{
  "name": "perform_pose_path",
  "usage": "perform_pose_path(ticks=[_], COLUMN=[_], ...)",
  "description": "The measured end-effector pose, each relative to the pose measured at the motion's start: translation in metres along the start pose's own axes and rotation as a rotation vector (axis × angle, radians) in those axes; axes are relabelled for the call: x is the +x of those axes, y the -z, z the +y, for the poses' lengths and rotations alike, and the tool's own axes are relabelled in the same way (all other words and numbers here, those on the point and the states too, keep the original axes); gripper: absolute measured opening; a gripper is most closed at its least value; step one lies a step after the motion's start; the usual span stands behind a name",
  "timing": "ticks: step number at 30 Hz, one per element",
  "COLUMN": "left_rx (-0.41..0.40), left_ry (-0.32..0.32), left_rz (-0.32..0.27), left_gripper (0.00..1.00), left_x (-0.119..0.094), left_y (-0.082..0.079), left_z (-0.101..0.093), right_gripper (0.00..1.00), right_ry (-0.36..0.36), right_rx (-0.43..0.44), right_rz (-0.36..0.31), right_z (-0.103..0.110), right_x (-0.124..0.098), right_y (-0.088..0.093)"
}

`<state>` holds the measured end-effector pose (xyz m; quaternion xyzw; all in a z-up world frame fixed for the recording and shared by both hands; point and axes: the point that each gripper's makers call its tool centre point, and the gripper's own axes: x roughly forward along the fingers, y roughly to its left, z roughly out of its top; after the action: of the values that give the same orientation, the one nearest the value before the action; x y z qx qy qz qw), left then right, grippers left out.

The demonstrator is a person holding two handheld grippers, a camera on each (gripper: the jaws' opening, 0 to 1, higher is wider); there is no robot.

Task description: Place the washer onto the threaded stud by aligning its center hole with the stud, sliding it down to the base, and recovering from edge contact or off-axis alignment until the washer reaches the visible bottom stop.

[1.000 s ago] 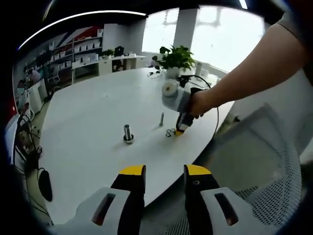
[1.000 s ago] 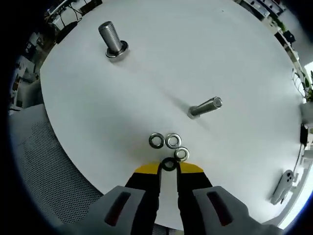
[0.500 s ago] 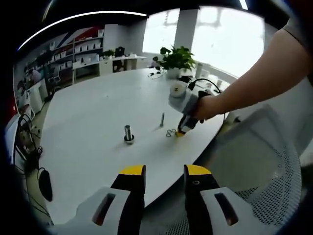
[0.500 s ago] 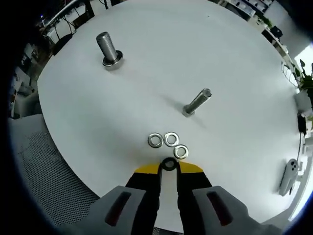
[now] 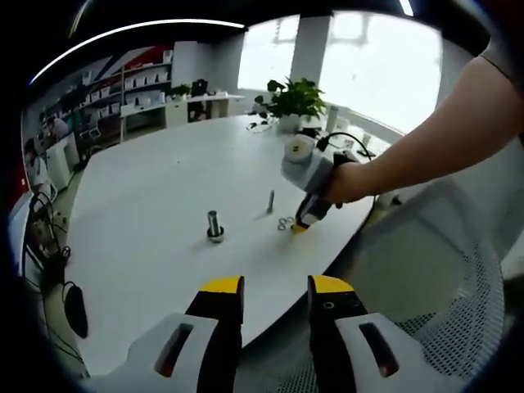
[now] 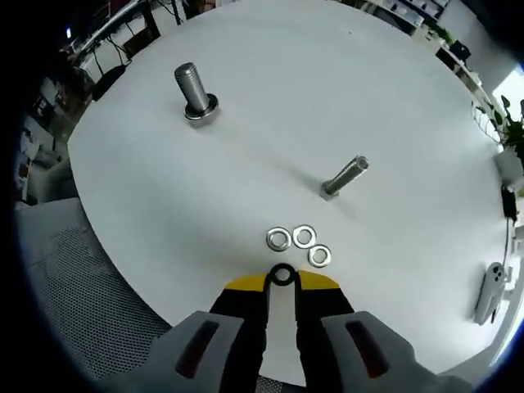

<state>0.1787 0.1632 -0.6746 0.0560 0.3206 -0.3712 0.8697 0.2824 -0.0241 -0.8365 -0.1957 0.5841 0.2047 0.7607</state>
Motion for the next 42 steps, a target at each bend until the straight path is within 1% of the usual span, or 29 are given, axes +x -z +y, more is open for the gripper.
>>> perform_pose_path(ticks=[2, 8, 11, 15, 19, 23, 26, 29, 34, 38, 42], left_rx=[0.003, 0.004, 0.002, 0.004, 0.003, 0.001, 0.004, 0.004, 0.002, -0.001, 0.001], left_ry=[0.002, 0.006, 0.011, 0.009, 0.007, 0.011, 0.011, 0.016, 0.018, 0.017, 0.018], left_rz=[-0.002, -0.007, -0.006, -0.008, -0.018, -0.017, -0.019, -0.021, -0.024, -0.025, -0.023], left_gripper=[0.29, 0.29, 0.29, 0.29, 0.29, 0.29, 0.29, 0.29, 0.29, 0.29, 0.29], left_x=[0.000, 0.000, 0.000, 0.000, -0.001, -0.001, -0.002, -0.002, -0.002, -0.002, -0.002], left_y=[-0.001, -0.001, -0.001, -0.002, -0.003, -0.003, -0.003, -0.003, -0.003, -0.003, -0.003], left_z=[-0.001, -0.001, -0.002, -0.001, -0.001, -0.002, -0.002, -0.003, -0.003, -0.003, -0.003], right_gripper=[0.13, 0.13, 0.13, 0.13, 0.13, 0.13, 0.13, 0.13, 0.13, 0.13, 0.13], right_ry=[-0.003, 0.003, -0.004, -0.007, -0.003, -0.009, -0.003, -0.001, 0.007, 0.013, 0.015], right_rx=[0.004, 0.002, 0.032, 0.070, 0.054, 0.028, 0.041, 0.045, 0.032, 0.043, 0.072], right_rz=[0.003, -0.008, -0.027, -0.038, -0.043, -0.058, -0.082, -0.097, -0.111, -0.125, -0.148], right_z=[0.000, -0.009, -0.012, -0.016, -0.013, -0.012, -0.015, -0.018, -0.020, -0.025, -0.032], right_x=[-0.001, -0.013, -0.020, -0.024, -0.030, -0.038, -0.045, -0.047, -0.050, -0.054, -0.059], right_y=[0.000, -0.003, -0.007, -0.008, -0.012, -0.021, -0.029, -0.035, -0.039, -0.041, -0.045])
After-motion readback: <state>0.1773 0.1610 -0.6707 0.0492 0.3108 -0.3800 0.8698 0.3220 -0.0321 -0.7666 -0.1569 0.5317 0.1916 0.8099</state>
